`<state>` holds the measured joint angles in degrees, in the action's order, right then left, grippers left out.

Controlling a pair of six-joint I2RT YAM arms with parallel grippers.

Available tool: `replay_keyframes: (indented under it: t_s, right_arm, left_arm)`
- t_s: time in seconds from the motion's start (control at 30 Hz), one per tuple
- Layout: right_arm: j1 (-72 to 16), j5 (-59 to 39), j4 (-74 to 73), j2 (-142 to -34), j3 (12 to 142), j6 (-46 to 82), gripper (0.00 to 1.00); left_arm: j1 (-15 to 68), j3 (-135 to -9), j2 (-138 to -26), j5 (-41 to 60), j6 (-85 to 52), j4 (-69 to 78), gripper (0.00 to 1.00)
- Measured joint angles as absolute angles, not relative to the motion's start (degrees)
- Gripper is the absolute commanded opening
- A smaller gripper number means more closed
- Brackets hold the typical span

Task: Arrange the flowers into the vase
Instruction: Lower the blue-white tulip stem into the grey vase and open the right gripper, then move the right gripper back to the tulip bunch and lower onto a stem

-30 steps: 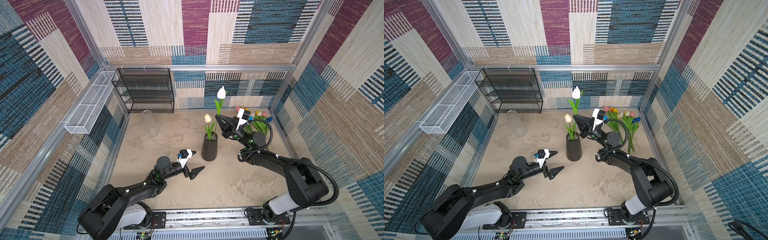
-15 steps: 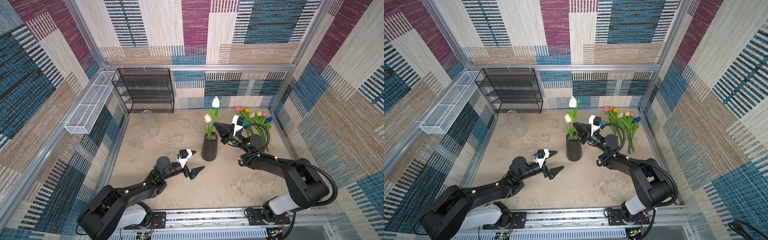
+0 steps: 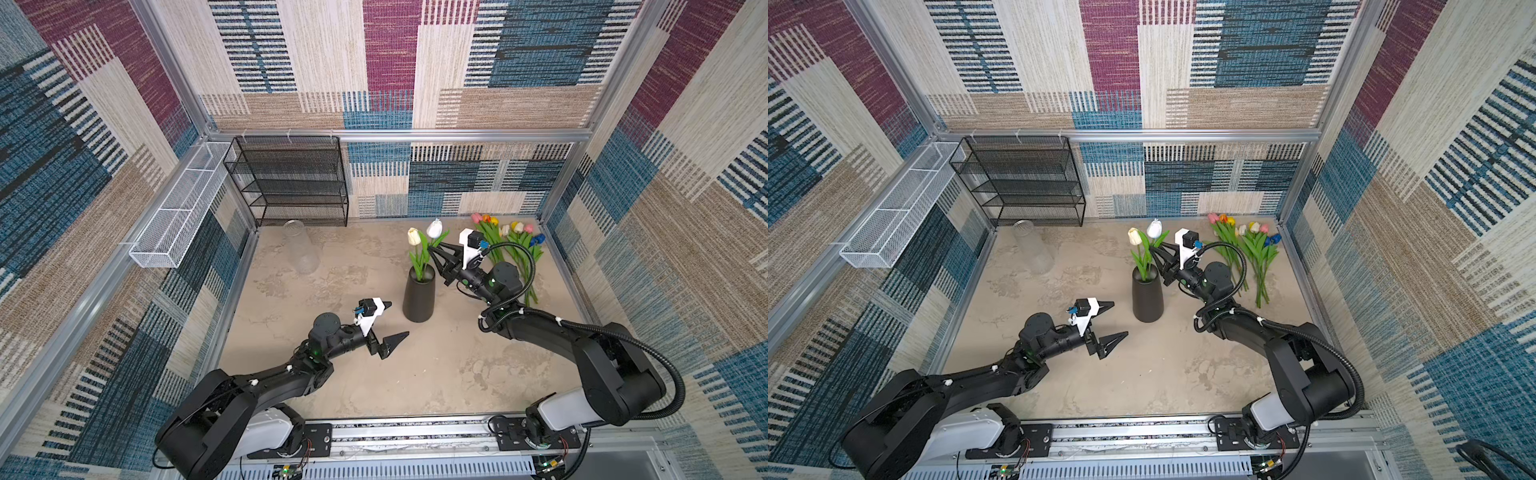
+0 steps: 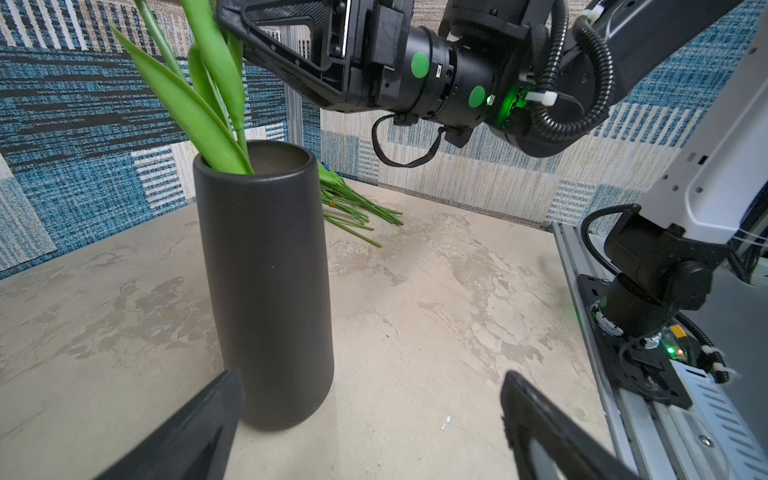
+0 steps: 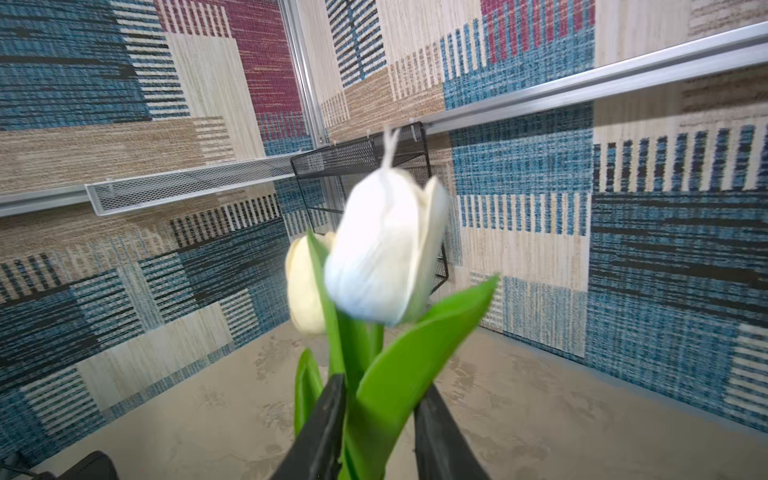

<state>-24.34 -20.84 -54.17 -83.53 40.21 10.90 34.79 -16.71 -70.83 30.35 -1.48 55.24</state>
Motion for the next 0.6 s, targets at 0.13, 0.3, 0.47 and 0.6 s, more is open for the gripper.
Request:
replay_keyframes:
  t_s: [0.13, 0.3, 0.47, 0.6]
  right_arm:
    - [-24.4, -17.2, -47.5, -79.1, 41.4, 8.4, 0.49]
    - [-24.4, -11.3, -40.5, -70.3, 41.6, 5.0, 0.59]
    - [-23.6, -4.4, -36.9, -59.9, 39.6, 2.7, 0.63]
    - [-13.5, -1.5, -32.2, -58.3, 42.3, 4.9, 0.62]
  left_arm:
    - [34.8, -16.7, -70.7, 30.3, -1.5, 55.2, 0.99]
    - [34.8, -16.7, -70.6, 30.3, -1.5, 55.2, 0.99]
    - [34.8, -16.7, -70.4, 30.3, -1.5, 55.2, 0.99]
    - [34.8, -16.7, -70.0, 30.4, -1.5, 55.2, 0.99]
